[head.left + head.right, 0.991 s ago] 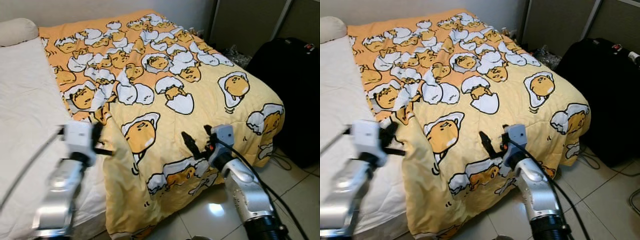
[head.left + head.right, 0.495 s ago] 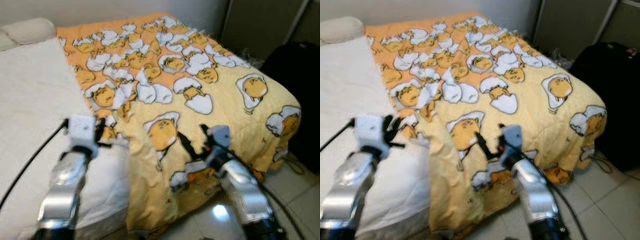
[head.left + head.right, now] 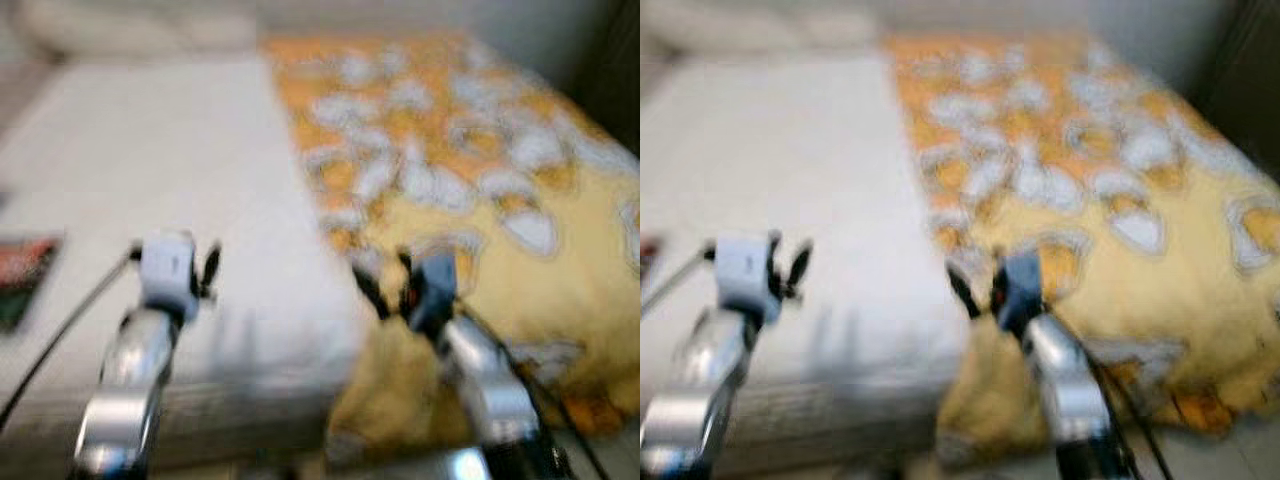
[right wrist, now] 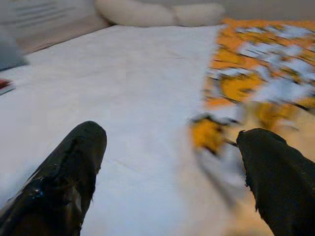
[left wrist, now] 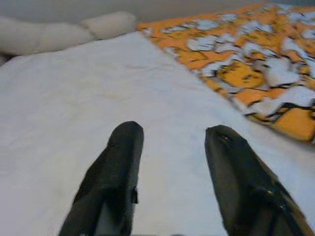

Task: Clean up the room

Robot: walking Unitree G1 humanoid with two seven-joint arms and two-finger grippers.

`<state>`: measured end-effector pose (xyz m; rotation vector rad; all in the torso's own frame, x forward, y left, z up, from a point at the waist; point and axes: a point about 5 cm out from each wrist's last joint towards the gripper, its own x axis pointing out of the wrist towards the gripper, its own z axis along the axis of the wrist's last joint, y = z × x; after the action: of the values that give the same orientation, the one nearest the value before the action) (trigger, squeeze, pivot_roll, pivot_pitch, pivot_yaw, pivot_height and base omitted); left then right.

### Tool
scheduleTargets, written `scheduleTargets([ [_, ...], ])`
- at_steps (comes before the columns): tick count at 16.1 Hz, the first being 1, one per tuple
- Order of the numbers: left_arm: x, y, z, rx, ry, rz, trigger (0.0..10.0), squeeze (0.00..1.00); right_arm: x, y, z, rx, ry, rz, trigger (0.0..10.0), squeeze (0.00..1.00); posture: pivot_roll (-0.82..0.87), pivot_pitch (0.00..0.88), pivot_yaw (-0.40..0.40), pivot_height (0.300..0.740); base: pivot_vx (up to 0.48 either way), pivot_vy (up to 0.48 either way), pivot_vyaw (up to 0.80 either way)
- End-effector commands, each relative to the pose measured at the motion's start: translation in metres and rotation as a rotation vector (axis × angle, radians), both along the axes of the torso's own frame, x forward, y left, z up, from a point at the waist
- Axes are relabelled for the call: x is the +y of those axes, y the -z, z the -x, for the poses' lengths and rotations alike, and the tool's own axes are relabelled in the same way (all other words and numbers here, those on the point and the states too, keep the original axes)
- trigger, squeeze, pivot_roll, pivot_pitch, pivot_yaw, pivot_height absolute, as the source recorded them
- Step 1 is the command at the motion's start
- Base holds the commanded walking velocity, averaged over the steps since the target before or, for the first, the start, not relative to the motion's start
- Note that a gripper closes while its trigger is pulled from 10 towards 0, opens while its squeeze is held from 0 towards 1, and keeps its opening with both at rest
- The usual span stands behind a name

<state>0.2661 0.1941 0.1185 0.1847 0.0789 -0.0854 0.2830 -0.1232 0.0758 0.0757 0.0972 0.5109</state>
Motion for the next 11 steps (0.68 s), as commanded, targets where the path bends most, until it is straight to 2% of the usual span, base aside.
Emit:
scheduleTargets([
  [1,0.002,-0.005,0.0,-0.021,-0.014,-0.009,10.0,0.95,0.003,-0.002,-0.001,-0.015,-0.011,-0.003,10.0,1.0,0.0,0.0,-0.009,0.74,0.0,-0.48,0.8],
  [3,0.002,-0.005,0.0,-0.024,-0.014,-0.014,10.0,0.94,0.003,-0.002,-0.001,-0.014,-0.008,-0.001,10.0,1.0,0.01,0.0,-0.013,0.74,0.0,-0.48,0.8],
  [4,0.004,-0.008,0.0,-0.037,-0.024,-0.01,10.0,0.89,-0.001,0.002,-0.003,0.011,0.046,-0.008,10.0,1.0,0.01,0.0,-0.017,0.74,0.0,0.0,0.0],
  [7,0.005,-0.01,-0.001,-0.043,-0.013,-0.02,10.0,0.8,-0.004,0.007,-0.003,0.034,0.096,-0.027,10.0,1.0,0.01,0.0,-0.012,0.74,0.0,0.0,0.0],
  [8,0.003,-0.011,-0.002,-0.045,-0.001,-0.026,10.0,0.75,-0.004,0.007,-0.002,0.038,0.111,-0.032,10.0,1.0,0.01,0.0,-0.01,0.74,0.0,0.0,0.0],
  [9,0.003,-0.011,-0.002,-0.045,0.009,-0.029,10.0,0.64,-0.004,0.007,-0.002,0.04,0.127,-0.04,10.0,1.0,0.0,0.0,-0.004,0.74,0.0,0.0,0.0],
  [10,0.003,-0.011,-0.002,-0.045,0.009,-0.029,10.0,0.62,-0.004,0.007,-0.002,0.039,0.13,-0.041,10.0,1.0,0.0,0.0,-0.004,0.74,0.0,0.0,0.0],
  [11,0.003,-0.01,-0.001,-0.035,0.011,-0.03,10.0,0.47,-0.007,0.008,-0.001,0.037,0.185,-0.048,10.0,1.0,0.0,0.0,0.001,0.74,0.0,0.0,0.0],
])
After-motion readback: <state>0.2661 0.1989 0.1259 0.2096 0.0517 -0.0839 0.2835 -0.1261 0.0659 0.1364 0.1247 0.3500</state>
